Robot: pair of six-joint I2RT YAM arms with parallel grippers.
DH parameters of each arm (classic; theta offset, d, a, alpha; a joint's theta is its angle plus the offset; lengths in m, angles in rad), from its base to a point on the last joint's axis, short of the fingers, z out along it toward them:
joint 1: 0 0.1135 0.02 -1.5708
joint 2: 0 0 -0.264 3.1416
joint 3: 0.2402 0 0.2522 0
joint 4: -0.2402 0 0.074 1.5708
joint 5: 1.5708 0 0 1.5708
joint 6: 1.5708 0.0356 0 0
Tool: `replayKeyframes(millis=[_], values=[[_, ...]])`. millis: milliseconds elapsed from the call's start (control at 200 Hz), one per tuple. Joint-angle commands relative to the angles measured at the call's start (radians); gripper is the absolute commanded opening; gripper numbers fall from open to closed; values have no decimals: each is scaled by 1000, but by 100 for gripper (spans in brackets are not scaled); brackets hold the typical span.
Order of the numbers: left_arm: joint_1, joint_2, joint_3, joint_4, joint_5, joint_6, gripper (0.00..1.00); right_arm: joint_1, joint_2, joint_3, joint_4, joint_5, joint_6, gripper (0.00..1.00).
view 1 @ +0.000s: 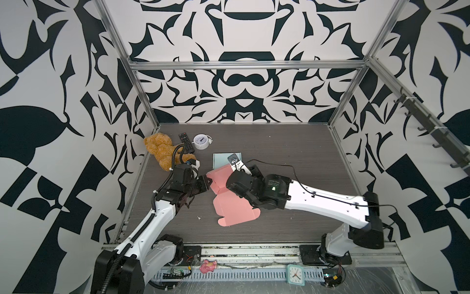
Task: Fold the paper box
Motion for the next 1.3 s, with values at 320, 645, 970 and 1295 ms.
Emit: replayKeyframes(millis=[320, 645, 970, 1295], values=[[-203, 65, -5, 216, -53, 209, 8, -324, -211, -256, 292, -643, 82, 80], [-289, 195, 0, 354, -127, 258, 8, -424, -157, -336, 382, -791, 96, 82], [-336, 315, 13, 428, -175, 313, 9, -460, -70, -359, 391, -829, 83, 82], [-353, 405, 12, 490, -199, 345, 9, -460, -13, -386, 363, -804, 59, 81]])
